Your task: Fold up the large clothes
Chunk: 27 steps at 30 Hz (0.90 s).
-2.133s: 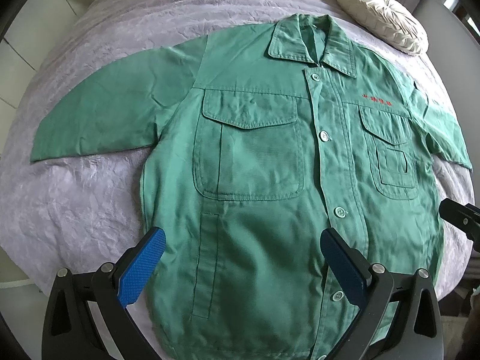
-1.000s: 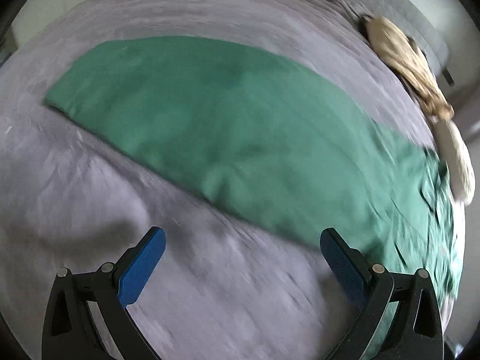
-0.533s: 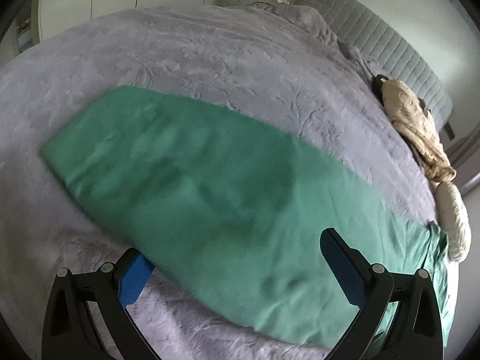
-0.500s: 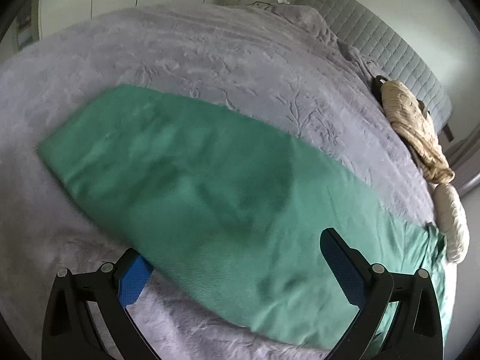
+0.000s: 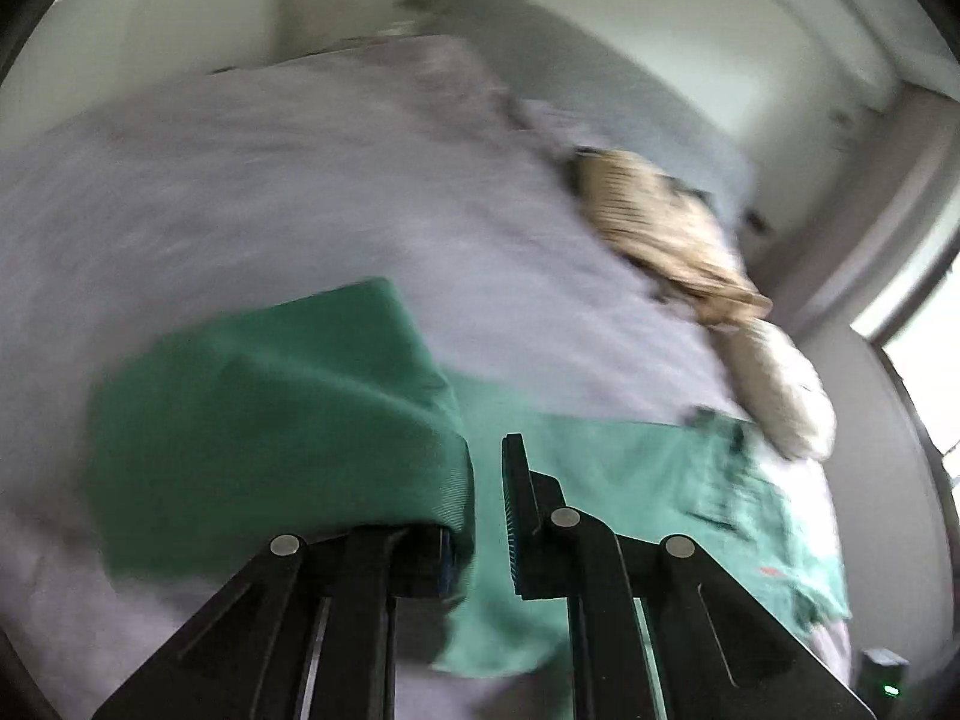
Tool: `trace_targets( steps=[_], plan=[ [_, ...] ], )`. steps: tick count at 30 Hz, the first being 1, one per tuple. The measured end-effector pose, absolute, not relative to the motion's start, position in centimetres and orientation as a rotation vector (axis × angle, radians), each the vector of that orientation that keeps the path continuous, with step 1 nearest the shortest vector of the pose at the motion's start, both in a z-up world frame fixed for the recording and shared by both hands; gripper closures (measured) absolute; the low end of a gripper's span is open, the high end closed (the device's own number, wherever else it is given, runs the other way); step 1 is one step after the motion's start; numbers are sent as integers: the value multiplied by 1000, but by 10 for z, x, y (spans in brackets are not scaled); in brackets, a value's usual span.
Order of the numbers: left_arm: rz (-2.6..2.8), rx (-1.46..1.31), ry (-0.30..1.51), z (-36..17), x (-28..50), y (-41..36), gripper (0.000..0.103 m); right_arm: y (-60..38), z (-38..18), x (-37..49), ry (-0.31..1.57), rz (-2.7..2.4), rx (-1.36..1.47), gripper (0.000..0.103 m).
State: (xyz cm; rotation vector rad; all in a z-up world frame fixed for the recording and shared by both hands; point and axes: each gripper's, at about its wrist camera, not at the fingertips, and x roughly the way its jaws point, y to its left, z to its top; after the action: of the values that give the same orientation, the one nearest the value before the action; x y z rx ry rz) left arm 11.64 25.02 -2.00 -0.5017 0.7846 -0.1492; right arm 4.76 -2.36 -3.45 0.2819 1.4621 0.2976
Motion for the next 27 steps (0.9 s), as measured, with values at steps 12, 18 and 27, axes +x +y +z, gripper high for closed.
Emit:
trace_targets(
  steps=[12, 18, 27],
  plan=[
    [-574, -160, 937, -9, 134, -32, 88, -161, -23, 34, 1343, 75, 483, 0],
    [-492, 86, 1066, -81, 113, -93, 88, -227, -39, 22, 1349, -35, 550, 0],
    [-510, 93, 1029, -58, 87, -80, 10, -259, -42, 26, 1337, -44, 494, 0]
  ],
)
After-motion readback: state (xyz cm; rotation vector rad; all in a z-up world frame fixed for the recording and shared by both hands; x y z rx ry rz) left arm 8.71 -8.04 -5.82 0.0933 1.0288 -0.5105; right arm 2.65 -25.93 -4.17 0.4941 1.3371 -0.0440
